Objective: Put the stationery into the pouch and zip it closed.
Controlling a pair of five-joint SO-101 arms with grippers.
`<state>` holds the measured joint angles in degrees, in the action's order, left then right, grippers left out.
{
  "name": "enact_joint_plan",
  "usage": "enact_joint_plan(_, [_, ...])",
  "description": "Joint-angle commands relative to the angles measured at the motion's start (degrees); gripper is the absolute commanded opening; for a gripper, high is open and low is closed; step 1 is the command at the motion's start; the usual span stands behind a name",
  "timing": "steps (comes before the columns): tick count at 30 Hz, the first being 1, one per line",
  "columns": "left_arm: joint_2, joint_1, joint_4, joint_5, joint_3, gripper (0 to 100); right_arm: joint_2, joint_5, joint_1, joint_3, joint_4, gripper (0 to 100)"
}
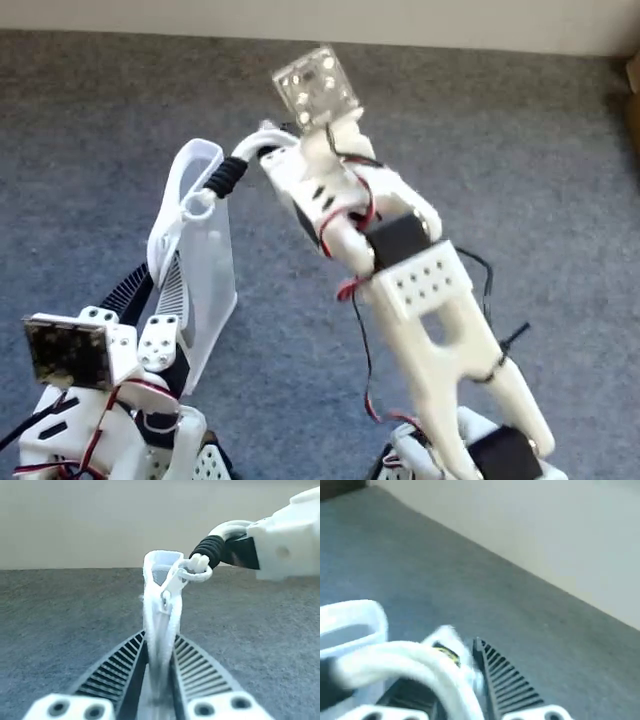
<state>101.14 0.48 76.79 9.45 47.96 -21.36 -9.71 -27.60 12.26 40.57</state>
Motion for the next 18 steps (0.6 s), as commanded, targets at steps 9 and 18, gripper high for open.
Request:
enact_joint_plan(9, [0.9,0.0,1.8,-0.2,-2.6,1,14.2,0.8,8.5,-13.1,-1.2,0.5])
enact_joint_plan(18, [0.9,0.0,1.8,-0.2,-2.7,1,14.3,0.4,8.4,-22.8,19.7,0.7])
